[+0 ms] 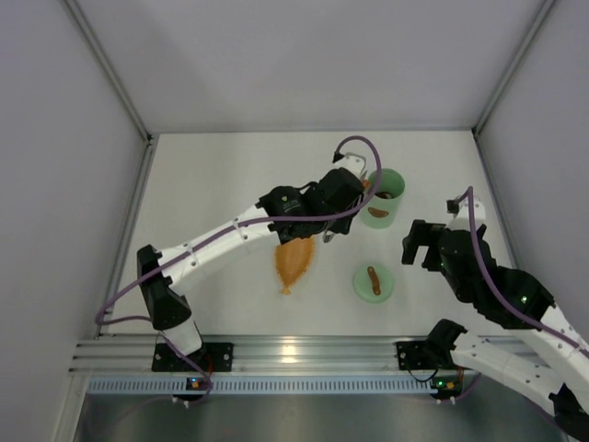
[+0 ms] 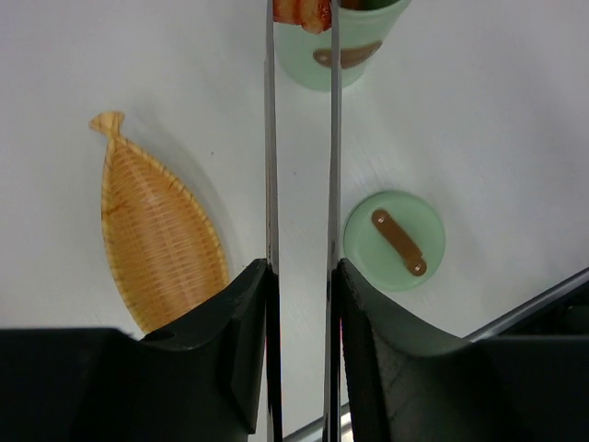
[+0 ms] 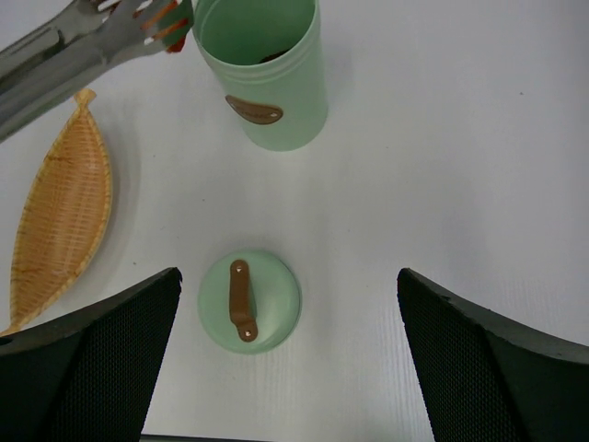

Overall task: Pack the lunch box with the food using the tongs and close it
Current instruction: Place the fake food in the packing box, then place the clamp at the center of the board.

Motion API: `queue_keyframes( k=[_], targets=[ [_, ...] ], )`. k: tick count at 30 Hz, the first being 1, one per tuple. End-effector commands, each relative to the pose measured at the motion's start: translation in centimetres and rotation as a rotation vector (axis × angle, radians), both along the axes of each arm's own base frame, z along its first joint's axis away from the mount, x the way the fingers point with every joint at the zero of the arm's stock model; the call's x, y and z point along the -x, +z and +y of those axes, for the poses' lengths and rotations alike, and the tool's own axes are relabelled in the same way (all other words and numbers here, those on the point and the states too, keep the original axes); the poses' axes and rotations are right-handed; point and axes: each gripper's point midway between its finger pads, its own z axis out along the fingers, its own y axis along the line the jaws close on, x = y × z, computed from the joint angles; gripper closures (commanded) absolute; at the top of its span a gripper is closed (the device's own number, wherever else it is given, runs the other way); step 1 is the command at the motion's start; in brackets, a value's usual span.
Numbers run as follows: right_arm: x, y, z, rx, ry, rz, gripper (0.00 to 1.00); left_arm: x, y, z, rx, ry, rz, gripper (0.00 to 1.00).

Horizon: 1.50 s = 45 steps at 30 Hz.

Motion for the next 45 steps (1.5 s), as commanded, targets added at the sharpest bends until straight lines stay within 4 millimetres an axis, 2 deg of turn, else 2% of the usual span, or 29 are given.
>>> queue_keyframes(
  k=[1, 2, 3, 8, 12, 20, 26, 29, 32, 35, 36, 37, 38, 39, 40, 42, 43, 44, 45],
  targets=[
    [0.6, 1.4, -1.1, -0.006, -0.024, -0.028, 0.01, -2.8, 5.3, -3.0, 0.119, -0.022, -0.143, 0.61],
    [0.6, 1.4, -1.3, -0.004, -0.028, -0.026, 0.01, -3.3, 6.7, -3.6, 0.153, -0.027, -0.166, 0.60],
    [0.7, 1.4, -1.4, -0.004, -0.031, -0.027, 0.01, -3.6, 6.2, -4.4, 0.145, -0.044, -0.163, 0.60],
    [0.9, 1.6, -1.7, -0.020, -0.039, -0.036, 0.00, -5.4, 6.8, -6.3, 0.189, -0.067, -0.168, 0.59],
    [1.0, 1.9, -1.8, -0.022, -0.042, -0.036, 0.01, -6.2, 5.7, -7.3, 0.193, -0.073, -0.145, 0.59],
    [0.9, 1.8, -1.9, -0.012, -0.045, -0.036, 0.01, -6.3, 4.9, -6.9, 0.177, -0.060, -0.134, 0.60],
    [0.5, 1.3, -1.2, -0.004, -0.037, -0.015, 0.01, -6.2, 6.7, -5.0, 0.193, -0.019, -0.183, 0.59],
    [0.3, 0.9, -0.7, 0.004, -0.031, 0.007, 0.00, -6.1, 8.0, -3.3, 0.202, 0.027, -0.215, 0.59],
    [0.2, 0.3, -0.1, 0.009, -0.020, 0.032, 0.00, -6.1, 9.1, -0.6, 0.206, 0.117, -0.246, 0.59],
    [0.2, -0.2, 0.2, 0.011, -0.013, 0.049, 0.00, -5.5, 8.9, 2.9, 0.199, 0.230, -0.259, 0.57],
    [0.2, -0.3, 0.2, 0.011, -0.014, 0.052, 0.00, -5.0, 10.0, 4.6, 0.227, 0.267, -0.273, 0.57],
    [0.1, -0.4, 0.4, 0.007, -0.012, 0.053, 0.00, -4.9, 7.8, 5.7, 0.188, 0.297, -0.251, 0.57],
    [0.1, -0.5, 0.5, 0.005, -0.008, 0.056, 0.00, -4.8, 8.4, 7.7, 0.233, 0.362, -0.251, 0.56],
    [0.1, -0.6, 0.6, 0.001, -0.004, 0.055, 0.01, -4.9, 7.8, 8.9, 0.235, 0.396, -0.242, 0.56],
    [0.0, -0.7, 0.8, 0.001, 0.002, 0.058, 0.00, -5.4, 5.4, 10.8, 0.193, 0.446, -0.218, 0.56],
    [-0.1, -0.9, 1.4, -0.005, 0.019, 0.063, 0.00, -5.5, 4.5, 13.8, 0.211, 0.532, -0.202, 0.56],
    [-0.2, -1.1, 1.5, 0.001, 0.025, 0.068, 0.01, -6.6, 3.7, 15.9, 0.211, 0.596, -0.196, 0.56],
    [-0.2, -1.2, 1.8, 0.002, 0.037, 0.075, 0.00, -6.3, 1.7, 17.7, 0.193, 0.630, -0.179, 0.56],
    [-0.3, -1.3, 2.0, 0.003, 0.045, 0.074, 0.01, -6.6, 0.8, 18.6, 0.209, 0.654, -0.156, 0.56]
  ],
)
